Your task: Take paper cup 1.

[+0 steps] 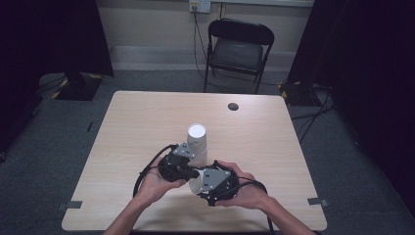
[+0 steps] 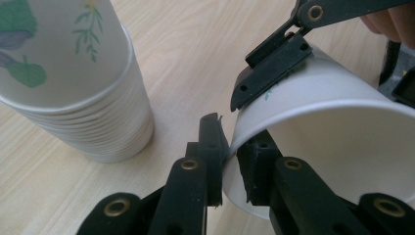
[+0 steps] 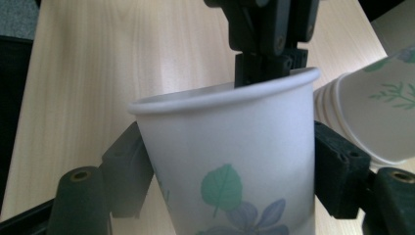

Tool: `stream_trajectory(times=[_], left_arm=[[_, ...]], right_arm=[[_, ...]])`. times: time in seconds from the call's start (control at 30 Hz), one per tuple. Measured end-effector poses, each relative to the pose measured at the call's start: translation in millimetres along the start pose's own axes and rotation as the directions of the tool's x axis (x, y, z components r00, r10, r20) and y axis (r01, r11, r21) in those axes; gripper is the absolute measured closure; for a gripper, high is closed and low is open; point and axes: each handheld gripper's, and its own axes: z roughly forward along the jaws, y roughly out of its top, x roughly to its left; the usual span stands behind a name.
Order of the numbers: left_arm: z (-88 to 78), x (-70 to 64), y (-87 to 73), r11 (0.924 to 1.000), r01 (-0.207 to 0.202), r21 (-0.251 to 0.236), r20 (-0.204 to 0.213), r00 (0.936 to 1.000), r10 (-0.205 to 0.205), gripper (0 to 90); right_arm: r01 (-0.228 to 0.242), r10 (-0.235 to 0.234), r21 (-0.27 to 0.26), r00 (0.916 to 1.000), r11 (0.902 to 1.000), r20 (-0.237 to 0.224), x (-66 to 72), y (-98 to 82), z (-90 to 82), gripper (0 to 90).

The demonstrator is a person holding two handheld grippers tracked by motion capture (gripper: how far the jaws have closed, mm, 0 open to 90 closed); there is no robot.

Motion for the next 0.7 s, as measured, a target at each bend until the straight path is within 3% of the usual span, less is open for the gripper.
stream_trajectory(times=[0.17, 0.23, 0.3, 0.7], left_arm=[[-2.7, -1.1, -0.7, 0.9992, 0.012, -0.037, -0.023, 0.9996, -0.013, 80.9], [-3.2, -1.8, -0.8, 0.9986, 0.013, -0.050, -0.027, 0.9995, -0.014, 80.9], [-3.8, -2.2, -1.4, 0.9985, 0.006, -0.055, -0.041, 0.9991, -0.008, 79.7], [-6.4, -2.6, -2.6, 0.9967, 0.001, -0.081, -0.080, 0.9968, -0.007, 80.0]], right_arm=[[-0.066, 0.066, -0.026, 0.9978, 0.9975, 0.007, -4.9, -4.5, -3.3, 27.1], [-0.068, 0.068, -0.031, 0.9977, 0.9972, 0.001, -6.4, -5.5, -3.7, 27.1], [-0.110, 0.110, -0.041, 0.9939, 0.9931, -0.009, -8.4, -10.1, -3.8, 27.3], [-0.190, 0.190, -0.085, 0.9817, 0.9780, -0.008, -10.5, -19.2, -6.2, 27.7]])
